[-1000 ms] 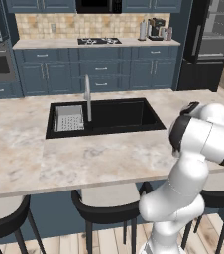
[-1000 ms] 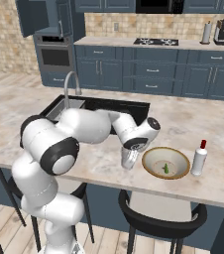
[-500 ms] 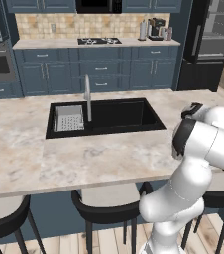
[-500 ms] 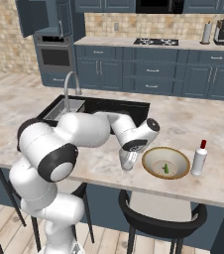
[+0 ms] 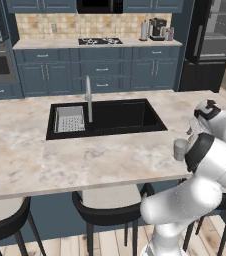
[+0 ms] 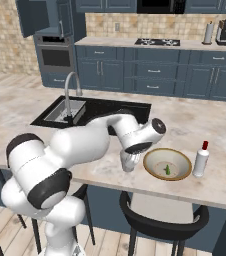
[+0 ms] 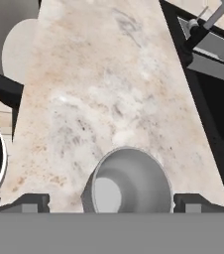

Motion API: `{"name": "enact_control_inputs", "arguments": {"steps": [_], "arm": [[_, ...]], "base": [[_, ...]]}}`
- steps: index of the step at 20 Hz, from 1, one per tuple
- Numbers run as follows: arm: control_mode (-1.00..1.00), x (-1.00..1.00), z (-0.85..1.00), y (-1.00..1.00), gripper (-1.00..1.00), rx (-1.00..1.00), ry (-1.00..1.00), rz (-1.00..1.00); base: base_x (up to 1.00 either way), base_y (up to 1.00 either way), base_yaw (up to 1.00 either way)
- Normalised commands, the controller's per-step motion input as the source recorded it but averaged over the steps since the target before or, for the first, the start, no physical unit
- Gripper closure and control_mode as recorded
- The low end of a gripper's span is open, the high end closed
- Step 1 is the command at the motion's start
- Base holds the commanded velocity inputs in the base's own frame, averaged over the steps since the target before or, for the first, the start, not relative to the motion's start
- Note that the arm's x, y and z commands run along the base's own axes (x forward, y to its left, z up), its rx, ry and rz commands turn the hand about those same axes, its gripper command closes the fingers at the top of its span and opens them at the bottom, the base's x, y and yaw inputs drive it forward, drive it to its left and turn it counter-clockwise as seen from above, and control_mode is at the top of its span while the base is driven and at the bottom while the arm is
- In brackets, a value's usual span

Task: There is a bowl on the dining counter. Grab a lemon wedge from the fridge and place it in the bowl. Then get the liquor bottle and glass cup from the cabinet and place them next to the bowl.

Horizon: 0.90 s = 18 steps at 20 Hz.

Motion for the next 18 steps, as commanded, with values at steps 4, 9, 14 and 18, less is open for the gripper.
{"name": "enact_control_inputs", "arguments": {"steps": [4,9,14,18], "arm": [[-1.00,-0.50,0.53,0.20,-1.00,0.00,-0.07,0.00],[-1.00,-0.41,0.55,0.51,-1.00,-0.03,-0.02,0.00],[-1.00,-0.40,0.60,0.61,-1.00,-0.13,-0.01,0.00],[-1.00,-0.46,0.61,0.53,-1.00,-0.17,-0.05,0.00]], "base": [[0.00,0.00,0.00],[0.00,0.00,0.00],[0.00,0.00,0.00],[0.00,0.00,0.00]]}}
